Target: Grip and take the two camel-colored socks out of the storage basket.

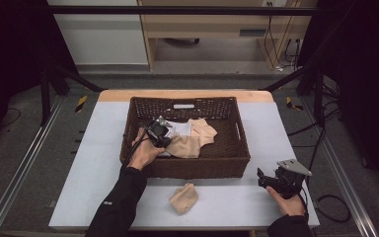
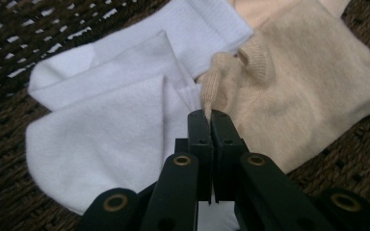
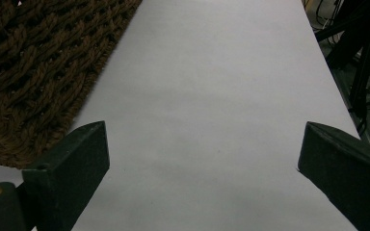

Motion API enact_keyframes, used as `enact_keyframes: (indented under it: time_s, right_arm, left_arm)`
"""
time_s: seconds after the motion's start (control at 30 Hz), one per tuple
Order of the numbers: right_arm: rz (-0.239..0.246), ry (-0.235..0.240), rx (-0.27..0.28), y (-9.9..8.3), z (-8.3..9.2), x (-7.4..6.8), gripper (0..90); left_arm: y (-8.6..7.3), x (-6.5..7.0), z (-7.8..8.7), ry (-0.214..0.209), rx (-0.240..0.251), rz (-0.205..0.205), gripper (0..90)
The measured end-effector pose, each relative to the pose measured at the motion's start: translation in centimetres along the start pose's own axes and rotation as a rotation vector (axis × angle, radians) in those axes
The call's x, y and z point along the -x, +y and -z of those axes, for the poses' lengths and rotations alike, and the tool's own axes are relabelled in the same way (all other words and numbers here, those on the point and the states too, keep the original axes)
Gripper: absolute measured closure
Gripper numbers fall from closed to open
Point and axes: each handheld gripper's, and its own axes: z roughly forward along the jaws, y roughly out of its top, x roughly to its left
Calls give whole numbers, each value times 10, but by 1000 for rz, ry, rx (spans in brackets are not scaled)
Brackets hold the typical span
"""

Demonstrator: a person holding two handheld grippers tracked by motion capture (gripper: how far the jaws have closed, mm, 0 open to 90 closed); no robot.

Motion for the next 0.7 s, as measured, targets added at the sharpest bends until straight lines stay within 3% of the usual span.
enact_keyframes:
  time_s: [0.13, 0.23, 0.27, 0.43, 0.47, 0.7]
  right_arm:
    - [0, 1, 0, 0, 0, 0, 42]
    - [-3, 0, -1, 0, 0, 0, 42]
    - [-1, 0, 1, 0, 1, 0, 42]
    - [-2, -3, 1, 0, 0, 0, 42]
    - [-2, -2, 0, 0, 0, 0, 42]
    - [-2, -2, 6, 0, 1, 1, 42]
  left_arm:
    - [0, -2, 8, -5, 92, 41, 881]
    - [-1, -3, 12, -8, 131, 45, 882]
    - [-2, -3, 17, -9, 185, 54, 882]
    - [-4, -3, 23, 6, 240, 55, 882]
    - [-4, -4, 25, 3, 273, 67, 882]
    - [-4, -7, 33, -17, 377, 108, 882]
